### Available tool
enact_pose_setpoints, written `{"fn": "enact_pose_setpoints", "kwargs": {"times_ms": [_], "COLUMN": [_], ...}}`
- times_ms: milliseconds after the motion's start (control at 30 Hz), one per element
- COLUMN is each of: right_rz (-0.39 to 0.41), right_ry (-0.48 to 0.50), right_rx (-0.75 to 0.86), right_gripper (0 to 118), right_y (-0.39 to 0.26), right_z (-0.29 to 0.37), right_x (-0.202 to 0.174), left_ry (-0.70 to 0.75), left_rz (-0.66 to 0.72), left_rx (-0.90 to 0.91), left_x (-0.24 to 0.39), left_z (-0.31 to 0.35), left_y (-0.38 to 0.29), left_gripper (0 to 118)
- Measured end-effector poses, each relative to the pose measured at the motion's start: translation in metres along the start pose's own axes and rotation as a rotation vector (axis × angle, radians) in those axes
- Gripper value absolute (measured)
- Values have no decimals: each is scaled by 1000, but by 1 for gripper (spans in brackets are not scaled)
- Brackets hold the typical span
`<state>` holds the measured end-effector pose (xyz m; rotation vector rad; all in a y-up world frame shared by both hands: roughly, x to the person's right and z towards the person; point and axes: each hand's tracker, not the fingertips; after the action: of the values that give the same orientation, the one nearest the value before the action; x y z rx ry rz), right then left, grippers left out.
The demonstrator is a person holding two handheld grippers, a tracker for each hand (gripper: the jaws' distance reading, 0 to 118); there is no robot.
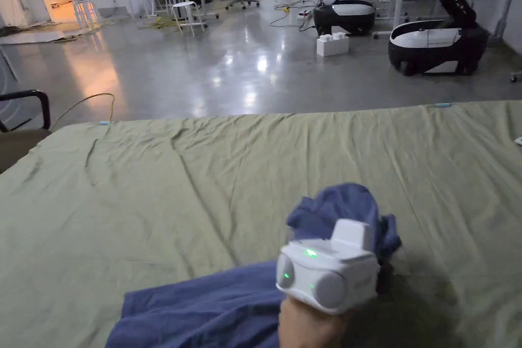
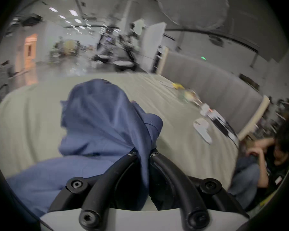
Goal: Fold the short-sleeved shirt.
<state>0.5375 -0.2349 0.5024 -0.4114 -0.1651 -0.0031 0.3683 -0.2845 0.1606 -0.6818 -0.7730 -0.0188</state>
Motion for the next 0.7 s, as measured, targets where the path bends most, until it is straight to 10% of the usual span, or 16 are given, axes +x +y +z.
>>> {"fn": "enact_pose_setpoints", "kwargs": {"times_ms": [300,433,700], "right_rz": [-8,-14,4], "right_ry": [-26,13,150], "right_rx": [-38,-25,92], "right_gripper": [0,0,0], "right_y": [-12,-8,38], "right_z": [10,6,-18], "right_x": [8,2,-17], "left_ry": [-189,-191,113], "left_rz": [-34,72,-4], "left_rx": [-178,-144,384], "left_x": [136,111,30], "left_z": [-15,7,222], "left_y": [-122,-115,-67], "left_gripper": [11,79,79]}}
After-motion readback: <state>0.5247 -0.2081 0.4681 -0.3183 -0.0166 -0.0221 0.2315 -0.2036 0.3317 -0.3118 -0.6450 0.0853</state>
